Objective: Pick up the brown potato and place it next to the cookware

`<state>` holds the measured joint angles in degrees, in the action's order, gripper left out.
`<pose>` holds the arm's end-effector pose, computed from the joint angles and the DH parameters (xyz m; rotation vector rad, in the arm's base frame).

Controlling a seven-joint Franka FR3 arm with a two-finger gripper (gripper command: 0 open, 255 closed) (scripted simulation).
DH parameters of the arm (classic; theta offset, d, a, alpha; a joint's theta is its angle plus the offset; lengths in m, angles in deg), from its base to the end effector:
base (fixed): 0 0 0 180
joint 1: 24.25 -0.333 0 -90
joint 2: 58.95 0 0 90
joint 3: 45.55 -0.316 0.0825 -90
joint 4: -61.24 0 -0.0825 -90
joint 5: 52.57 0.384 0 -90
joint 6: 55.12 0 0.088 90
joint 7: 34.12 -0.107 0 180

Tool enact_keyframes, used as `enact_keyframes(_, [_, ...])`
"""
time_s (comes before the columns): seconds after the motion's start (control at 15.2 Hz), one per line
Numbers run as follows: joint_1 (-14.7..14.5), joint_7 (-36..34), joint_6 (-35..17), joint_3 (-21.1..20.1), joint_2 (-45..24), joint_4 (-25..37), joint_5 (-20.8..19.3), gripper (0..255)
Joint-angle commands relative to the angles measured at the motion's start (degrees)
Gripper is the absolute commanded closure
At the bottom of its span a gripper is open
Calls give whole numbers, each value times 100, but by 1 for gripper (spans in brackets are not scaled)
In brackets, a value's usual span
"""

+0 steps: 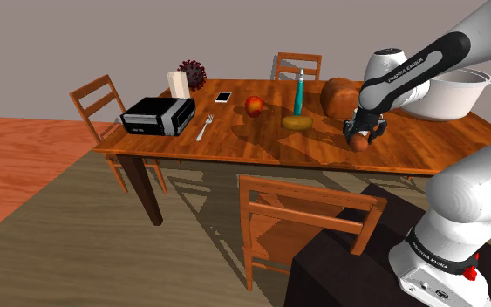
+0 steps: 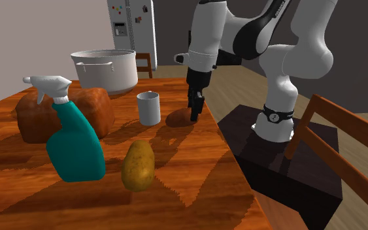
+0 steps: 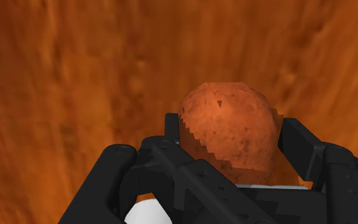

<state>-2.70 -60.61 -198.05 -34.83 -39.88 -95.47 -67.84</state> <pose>0.3342 -0.2044 0.3299 2.7794 -1.1956 0.1324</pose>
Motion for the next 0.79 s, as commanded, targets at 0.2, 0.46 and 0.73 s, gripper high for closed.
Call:
enact_keyframes(0.2, [-1, -2, -2, -1, -5, -2, 1, 255])
enact_keyframes(0.46, [-6, 15, 102, -4, 69, 28, 16, 255])
enact_keyframes(0.73, [-26, 69, 496, -25, 334, 160, 70, 255])
